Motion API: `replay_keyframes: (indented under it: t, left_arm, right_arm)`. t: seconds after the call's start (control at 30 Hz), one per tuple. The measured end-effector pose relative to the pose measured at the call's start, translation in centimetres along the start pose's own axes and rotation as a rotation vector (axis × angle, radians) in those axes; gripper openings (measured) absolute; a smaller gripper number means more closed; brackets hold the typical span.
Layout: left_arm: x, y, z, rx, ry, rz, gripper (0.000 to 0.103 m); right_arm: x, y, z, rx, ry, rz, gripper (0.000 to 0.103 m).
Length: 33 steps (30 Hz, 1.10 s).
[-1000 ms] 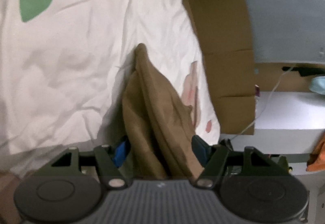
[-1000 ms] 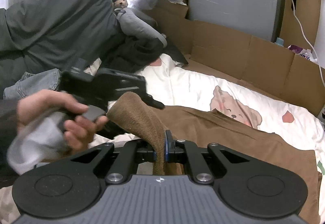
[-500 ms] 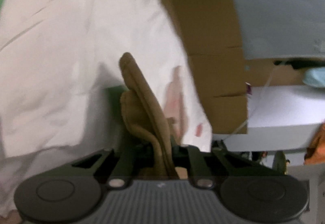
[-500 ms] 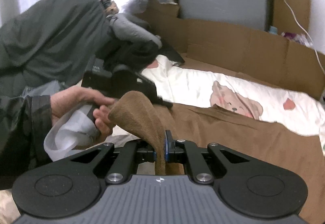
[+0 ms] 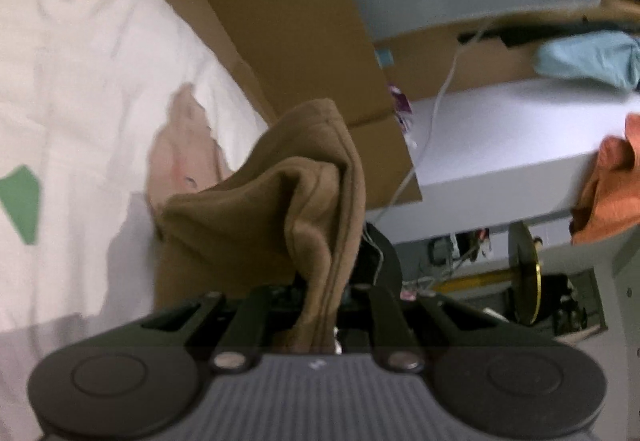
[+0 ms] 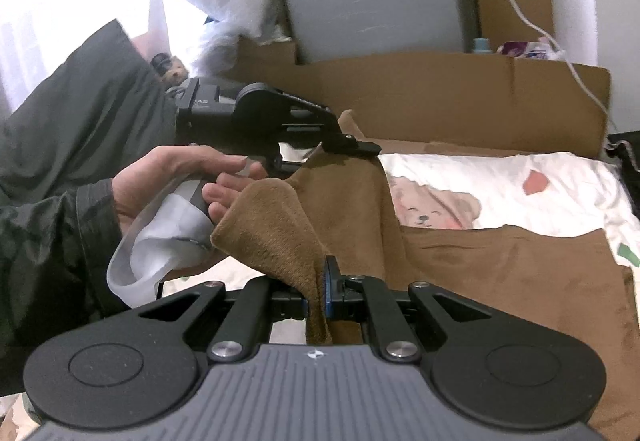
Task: Fold clothes
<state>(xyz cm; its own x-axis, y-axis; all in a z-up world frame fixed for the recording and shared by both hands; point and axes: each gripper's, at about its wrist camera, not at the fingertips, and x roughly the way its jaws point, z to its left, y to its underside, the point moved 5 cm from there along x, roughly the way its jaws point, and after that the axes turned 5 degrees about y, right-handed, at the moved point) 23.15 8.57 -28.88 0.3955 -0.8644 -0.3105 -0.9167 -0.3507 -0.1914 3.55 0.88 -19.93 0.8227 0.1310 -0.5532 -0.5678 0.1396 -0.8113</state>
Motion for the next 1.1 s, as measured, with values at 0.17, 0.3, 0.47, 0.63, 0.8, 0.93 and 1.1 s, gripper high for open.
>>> replay_keyframes:
  t: [0.17, 0.3, 0.47, 0.63, 0.8, 0.93, 1.1]
  left_arm:
    - [2.6, 1.1, -2.2, 0.035, -0.025, 0.036, 0.011]
    - [4.7, 2.2, -3.3, 0.054, -0.038, 0.061, 0.011]
    - [7.6, 4.0, -4.4, 0.066, -0.060, 0.092, 0.011]
    - [11.5, 5.9, -4.5, 0.083, -0.091, 0.137, 0.011]
    - [15.6, 7.9, -3.7, 0.085, -0.109, 0.187, 0.011]
    - [19.0, 10.0, -3.2, 0.106, -0.128, 0.242, 0.011]
    - [22.5, 12.1, -2.0, 0.118, -0.178, 0.289, 0.011]
  right_arm:
    - [-1.4, -0.1, -2.9, 0.098, 0.041, -0.015, 0.006]
    - [-2.2, 0.2, -5.1, 0.165, 0.068, -0.021, 0.006]
    - [-3.0, 1.0, -8.4, 0.270, 0.101, -0.019, 0.006]
    - [-3.0, 2.5, -11.9, 0.363, 0.133, 0.006, 0.006]
    - [-2.9, 4.3, -15.6, 0.452, 0.169, 0.037, 0.006]
    - [-2.9, 6.0, -18.9, 0.537, 0.202, 0.064, 0.006]
    - [-3.0, 8.6, -22.2, 0.640, 0.252, 0.101, 0.006]
